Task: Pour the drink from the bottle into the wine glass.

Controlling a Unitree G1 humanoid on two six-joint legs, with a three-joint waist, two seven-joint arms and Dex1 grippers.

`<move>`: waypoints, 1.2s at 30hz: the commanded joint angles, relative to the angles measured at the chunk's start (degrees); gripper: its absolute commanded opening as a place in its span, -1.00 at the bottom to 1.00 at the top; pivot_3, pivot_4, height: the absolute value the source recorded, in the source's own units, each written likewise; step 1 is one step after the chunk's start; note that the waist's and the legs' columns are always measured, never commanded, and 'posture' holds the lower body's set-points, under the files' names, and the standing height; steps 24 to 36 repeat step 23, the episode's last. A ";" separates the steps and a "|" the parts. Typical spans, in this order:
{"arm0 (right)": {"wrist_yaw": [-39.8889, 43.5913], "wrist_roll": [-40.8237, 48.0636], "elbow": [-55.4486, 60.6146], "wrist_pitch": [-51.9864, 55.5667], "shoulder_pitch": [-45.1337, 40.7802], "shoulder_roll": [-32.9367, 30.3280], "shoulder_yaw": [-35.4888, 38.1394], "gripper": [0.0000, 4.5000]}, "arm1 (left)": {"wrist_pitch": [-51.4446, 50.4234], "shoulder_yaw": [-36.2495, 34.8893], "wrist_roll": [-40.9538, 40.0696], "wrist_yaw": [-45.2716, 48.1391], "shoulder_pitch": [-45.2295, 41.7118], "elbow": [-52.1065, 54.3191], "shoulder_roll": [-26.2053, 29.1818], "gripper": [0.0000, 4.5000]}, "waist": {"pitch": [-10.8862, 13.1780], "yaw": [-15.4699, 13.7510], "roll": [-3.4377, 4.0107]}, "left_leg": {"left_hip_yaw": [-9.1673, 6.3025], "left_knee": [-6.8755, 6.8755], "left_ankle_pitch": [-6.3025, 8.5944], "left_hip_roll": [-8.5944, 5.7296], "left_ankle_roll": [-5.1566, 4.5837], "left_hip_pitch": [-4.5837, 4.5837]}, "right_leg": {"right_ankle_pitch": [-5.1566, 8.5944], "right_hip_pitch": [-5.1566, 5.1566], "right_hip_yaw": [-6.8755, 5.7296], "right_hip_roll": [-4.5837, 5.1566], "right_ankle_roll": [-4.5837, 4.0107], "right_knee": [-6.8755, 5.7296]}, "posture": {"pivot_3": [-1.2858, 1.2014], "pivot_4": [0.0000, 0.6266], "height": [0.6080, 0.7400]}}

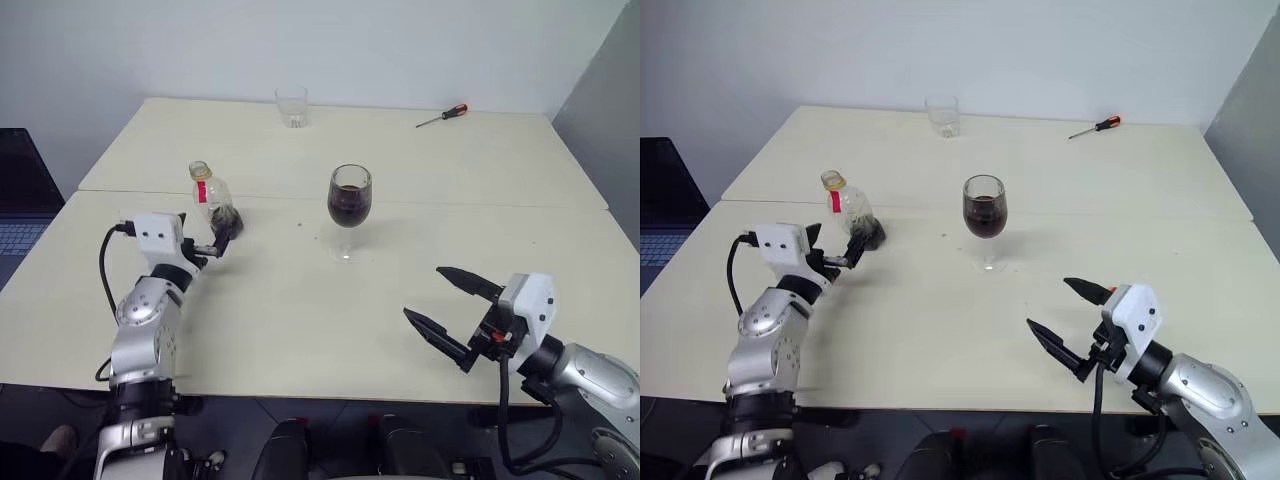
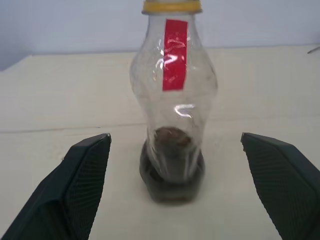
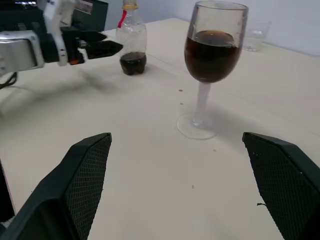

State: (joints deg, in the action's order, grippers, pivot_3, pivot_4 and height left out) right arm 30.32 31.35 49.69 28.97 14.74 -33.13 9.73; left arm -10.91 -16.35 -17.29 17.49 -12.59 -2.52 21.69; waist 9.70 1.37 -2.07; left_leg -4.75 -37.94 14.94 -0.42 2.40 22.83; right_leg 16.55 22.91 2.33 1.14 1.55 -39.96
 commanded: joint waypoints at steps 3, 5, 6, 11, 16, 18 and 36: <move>-6.75 -7.94 -0.03 -2.63 3.99 2.92 0.81 1.00 | -7.00 1.54 -1.45 -3.87 7.50 14.00 -3.59 0.97 | -0.03 -0.07 0.02 | -0.06 0.01 0.00 0.01 0.00 -0.04 | 0.00 -0.09 0.00 -0.01 0.00 0.02 | 0.03 -0.52 1.00; -11.13 -9.79 -1.13 -1.10 4.41 5.88 0.73 1.00 | -9.33 3.05 -1.58 -5.52 9.09 17.65 -5.92 0.97 | -0.04 -0.40 0.02 | -0.12 -0.01 0.00 -0.01 0.00 -0.18 | 0.01 -0.36 -0.02 -0.01 0.00 0.11 | 0.03 -0.52 1.00; -13.22 -10.51 -1.42 -0.14 4.65 7.40 0.79 1.00 | -10.11 3.79 -1.37 -6.17 9.60 19.07 -6.82 0.97 | -0.04 -0.53 0.04 | -0.11 -0.01 0.00 -0.01 0.00 -0.25 | 0.01 -0.46 -0.03 -0.01 0.00 0.15 | 0.03 -0.52 1.00; -23.92 -12.52 -1.21 5.37 4.89 16.82 0.64 1.00 | -14.38 7.66 0.86 -9.97 11.33 24.47 -10.21 0.97 | -0.22 -0.98 0.29 | -0.08 0.06 0.02 -0.02 0.02 -0.44 | 0.01 -0.70 0.00 -0.02 0.01 0.33 | 0.03 -0.52 1.00; -28.64 -14.10 -1.00 7.07 4.78 21.98 -0.09 1.00 | -16.66 9.69 2.08 -11.56 13.30 27.79 -10.92 0.97 | -0.42 -0.95 0.59 | -0.02 0.14 0.03 -0.01 0.03 -0.50 | 0.02 -0.69 0.00 -0.06 0.01 0.38 | 0.03 -0.52 1.00; -29.23 -14.94 -1.06 6.70 5.07 22.68 -0.80 1.00 | -16.79 10.35 2.75 -11.65 14.60 29.23 -10.65 0.97 | -0.46 -0.93 0.64 | -0.03 0.15 0.03 0.00 0.03 -0.49 | 0.02 -0.71 -0.01 -0.08 0.01 0.42 | 0.03 -0.52 1.00; -29.74 -16.82 -2.08 5.36 5.87 23.51 -2.26 1.00 | -17.02 10.16 3.20 -12.76 17.29 32.19 -11.26 0.97 | -0.51 -1.14 0.72 | -0.06 0.24 0.03 0.02 0.02 -0.48 | 0.05 -0.73 -0.10 -0.09 -0.03 0.47 | 0.03 -0.52 1.00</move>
